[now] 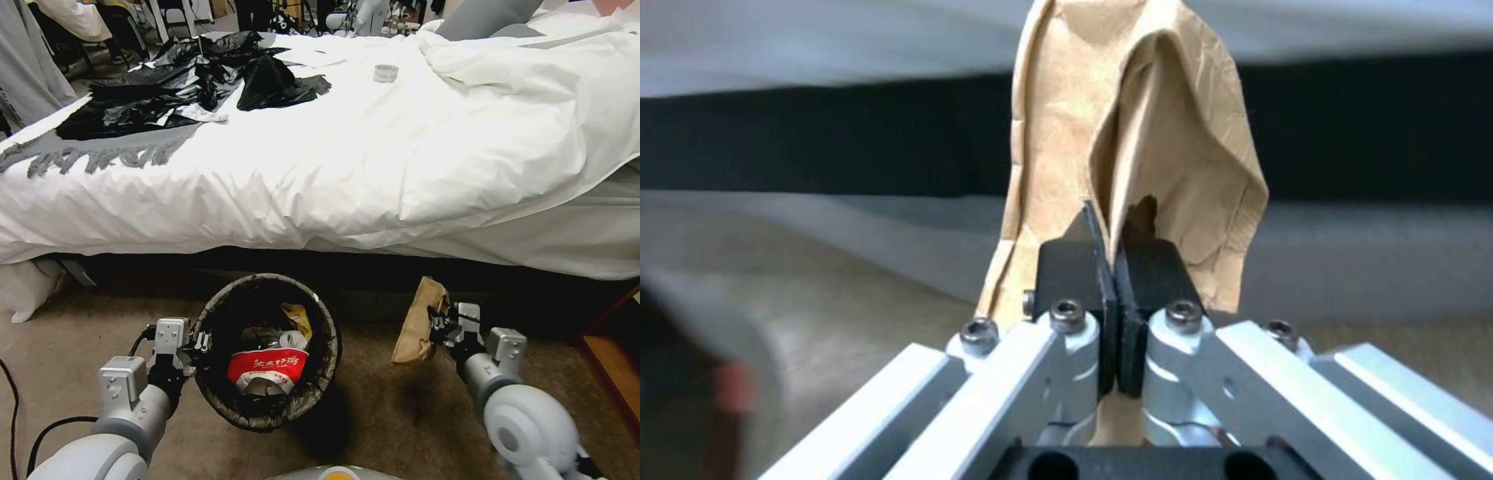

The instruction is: Pick up the trash bin, then pick up the garbage from the floor and place it into the trash bin.

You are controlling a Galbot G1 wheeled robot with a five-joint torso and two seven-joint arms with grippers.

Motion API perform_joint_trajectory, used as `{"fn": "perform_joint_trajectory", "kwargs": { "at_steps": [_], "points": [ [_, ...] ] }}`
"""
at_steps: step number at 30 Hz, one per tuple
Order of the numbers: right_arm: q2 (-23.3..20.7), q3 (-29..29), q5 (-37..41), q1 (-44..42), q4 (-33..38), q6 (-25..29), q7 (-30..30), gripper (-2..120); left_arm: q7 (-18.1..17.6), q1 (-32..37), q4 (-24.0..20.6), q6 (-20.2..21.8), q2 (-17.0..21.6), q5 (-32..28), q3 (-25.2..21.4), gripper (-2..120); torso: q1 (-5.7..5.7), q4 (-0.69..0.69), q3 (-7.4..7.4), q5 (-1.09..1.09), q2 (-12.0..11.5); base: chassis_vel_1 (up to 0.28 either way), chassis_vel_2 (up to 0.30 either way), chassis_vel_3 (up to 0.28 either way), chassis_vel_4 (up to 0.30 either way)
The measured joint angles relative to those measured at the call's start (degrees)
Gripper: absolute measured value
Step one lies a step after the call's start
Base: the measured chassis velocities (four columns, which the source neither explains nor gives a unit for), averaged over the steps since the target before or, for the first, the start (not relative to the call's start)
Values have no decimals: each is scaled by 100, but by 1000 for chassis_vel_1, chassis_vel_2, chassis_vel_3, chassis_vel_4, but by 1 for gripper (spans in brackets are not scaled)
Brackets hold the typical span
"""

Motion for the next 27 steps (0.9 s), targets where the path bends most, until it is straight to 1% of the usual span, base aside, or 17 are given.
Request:
{"fn": "perform_joint_trajectory", "kwargs": {
  "at_steps": [1,2,5,6,8,9,10,12,13,15,16,17,19,21,23,24,27],
  "points": [
    [-98,0,-18,-26,158,-7,-93,0,0,1,0,1,11,-5,-1,1,0,0,0,1,0,0,0,0,0],
    [-98,0,-18,-26,158,-7,-93,0,0,1,0,1,11,-5,-1,1,0,0,0,1,0,0,0,0,0],
    [-397,-28,-30,-3,786,-11,-411,0,-2,0,0,6,52,-27,-7,1,0,0,1,0,0,0,0,0,0],
    [-397,-28,-30,-3,786,-11,-411,0,-2,0,0,6,52,-27,-7,1,0,0,1,0,0,0,0,0,0],
    [-576,-28,-14,137,1001,26,-679,0,-3,2,0,9,71,-31,-9,1,0,-1,0,-1,0,0,0,0,0],
    [-692,-25,16,255,1032,63,-829,0,-3,8,0,10,79,-33,-9,1,0,-1,1,1,0,0,0,0,0],
    [-692,-25,16,255,1032,63,-829,0,-3,8,0,10,79,-33,-9,1,0,-1,1,1,0,0,0,0,0],
    [-994,-5,250,654,1042,127,-1125,0,-4,16,0,17,102,-34,-8,1,0,1,1,1,0,0,0,0,0],
    [-994,-5,250,654,1042,127,-1125,0,-4,16,0,17,102,-34,-8,1,0,1,1,1,0,0,0,0,0],
    [-1325,-64,485,1041,1039,209,-1387,0,-5,24,0,21,120,-34,-2,1,0,0,1,1,0,0,0,0,0],
    [-1325,-64,485,1041,1039,209,-1387,0,-5,24,0,21,120,-34,-2,1,0,0,1,1,0,0,0,0,0],
    [-1534,-113,488,1230,1033,341,-1663,0,-5,36,0,28,129,-34,1,1,0,1,1,0,0,0,0,0,0],
    [-1764,-204,445,1473,1020,471,-2020,0,-6,49,0,35,141,-33,7,1,0,0,1,0,0,0,0,0,0],
    [-1833,-272,442,1614,1015,535,-2141,0,-7,51,0,37,145,-31,13,1,0,-1,0,0,0,0,0,0,0],
    [-1902,-477,448,2087,997,637,-2550,0,-8,38,0,44,147,-13,48,1,0,0,1,0,0,0,0,0,0],
    [-1902,-477,448,2087,997,637,-2550,0,-8,38,0,44,147,-13,48,1,0,0,1,0,0,0,0,0,0],
    [-1903,-724,449,2574,906,685,-2989,0,-8,24,0,52,153,17,99,1,0,1,1,0,0,0,0,0,0]
  ]
}}
